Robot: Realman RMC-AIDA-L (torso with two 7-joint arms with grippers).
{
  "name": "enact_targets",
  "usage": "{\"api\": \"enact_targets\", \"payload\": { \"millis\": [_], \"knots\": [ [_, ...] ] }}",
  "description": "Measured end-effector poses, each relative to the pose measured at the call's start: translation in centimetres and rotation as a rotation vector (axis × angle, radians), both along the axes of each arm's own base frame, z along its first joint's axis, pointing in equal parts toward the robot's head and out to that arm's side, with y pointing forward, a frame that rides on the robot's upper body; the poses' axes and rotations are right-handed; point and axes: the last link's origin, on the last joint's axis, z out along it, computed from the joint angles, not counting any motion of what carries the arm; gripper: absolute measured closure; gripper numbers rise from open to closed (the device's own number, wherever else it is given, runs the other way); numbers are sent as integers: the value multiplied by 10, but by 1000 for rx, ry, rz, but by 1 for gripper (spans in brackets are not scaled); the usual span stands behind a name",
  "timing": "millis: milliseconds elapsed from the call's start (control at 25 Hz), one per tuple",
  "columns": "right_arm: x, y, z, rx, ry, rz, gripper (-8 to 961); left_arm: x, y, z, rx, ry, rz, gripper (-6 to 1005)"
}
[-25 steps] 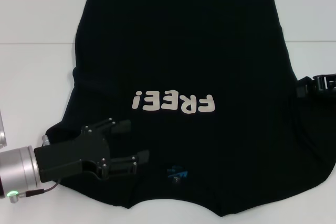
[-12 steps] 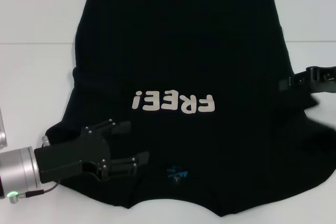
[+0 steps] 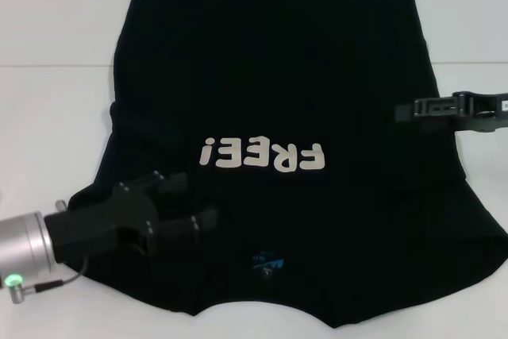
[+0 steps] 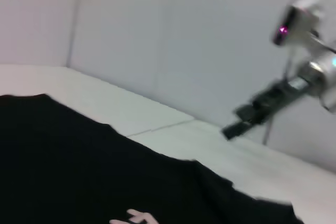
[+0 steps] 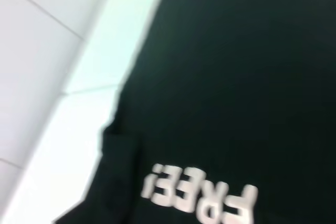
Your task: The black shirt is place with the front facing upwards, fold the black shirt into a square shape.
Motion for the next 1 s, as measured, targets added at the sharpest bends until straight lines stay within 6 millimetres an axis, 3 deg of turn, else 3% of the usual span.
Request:
{"api": "enact_targets", "payload": {
  "millis": [200,560,720,1000],
  "knots": [
    [18,-39,1,59,85,239,119,-8,12,23,-20,-131,218,109],
    [50,-117,-45,225,29,633,127,-27,12,69,-153,-237,558,111],
    [52,-126,-59,264,-9,700,125,-42,11,84,-230,-162,747,111],
    [54,-127,-71,271,-65,774,121,-54,15,103,-253,-28,904,112]
  ]
}}
